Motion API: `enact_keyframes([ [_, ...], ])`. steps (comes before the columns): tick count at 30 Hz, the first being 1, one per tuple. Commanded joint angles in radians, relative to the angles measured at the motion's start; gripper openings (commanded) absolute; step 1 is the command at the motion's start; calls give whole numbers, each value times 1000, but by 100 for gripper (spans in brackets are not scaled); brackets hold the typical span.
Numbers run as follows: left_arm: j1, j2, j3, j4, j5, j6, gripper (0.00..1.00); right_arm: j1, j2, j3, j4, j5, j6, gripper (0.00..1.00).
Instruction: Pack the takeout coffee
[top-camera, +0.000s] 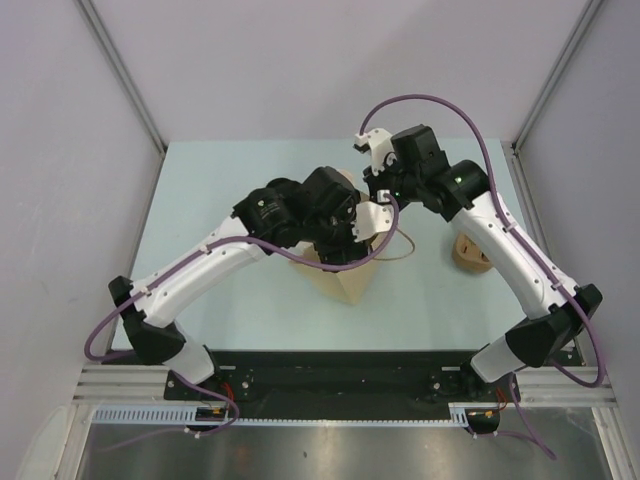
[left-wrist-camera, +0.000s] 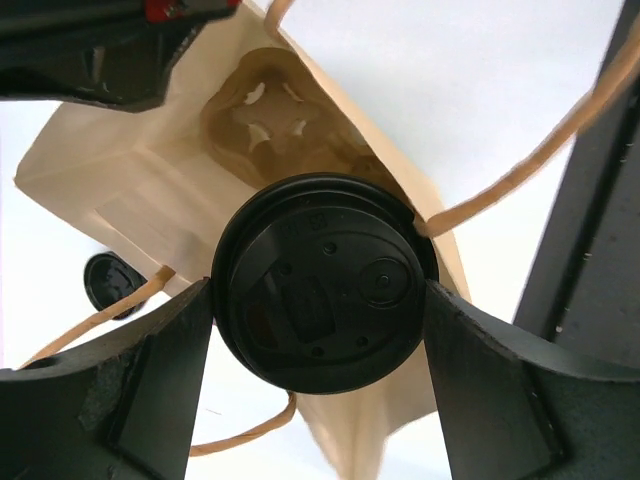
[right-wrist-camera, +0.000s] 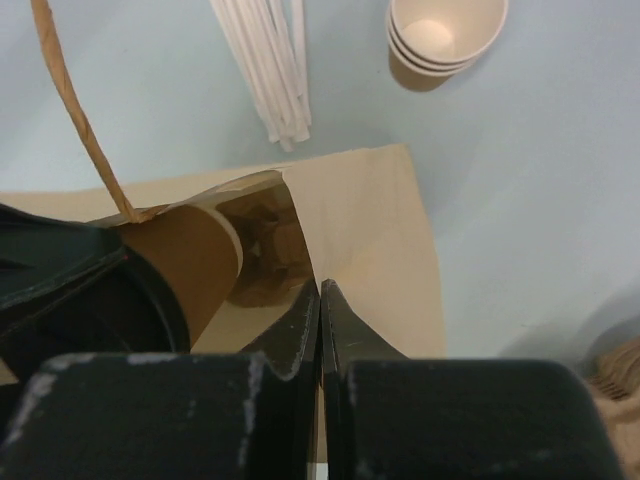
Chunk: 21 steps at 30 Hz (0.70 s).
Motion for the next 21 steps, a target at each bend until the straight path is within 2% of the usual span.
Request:
enact_keyframes([
  [1,-3,10,-76,48,-29,28,0,-54,12,14,-74,-181,41,0],
  [8,86,10,-43,-12,50,63,0,-183,29,11,-235,-327,17,0],
  [11,104,-6,-40,-19,77,95,0,-196,22,-6,-318,-432,-25,0],
  [12,103,-12,-43,-21,80,101,0,-196,20,-9,-333,-464,-31,4],
  [13,104,-15,-44,-21,92,105,0,-197,17,-12,-355,-470,-40,12],
  [15,103,-21,-40,-12,107,114,0,-200,15,-15,-366,-470,-45,19],
  [19,95,6,28,-22,146,109,0,-229,34,24,-366,-435,-46,48],
  [21,87,14,42,-29,161,115,0,-245,69,67,-356,-408,-58,56],
])
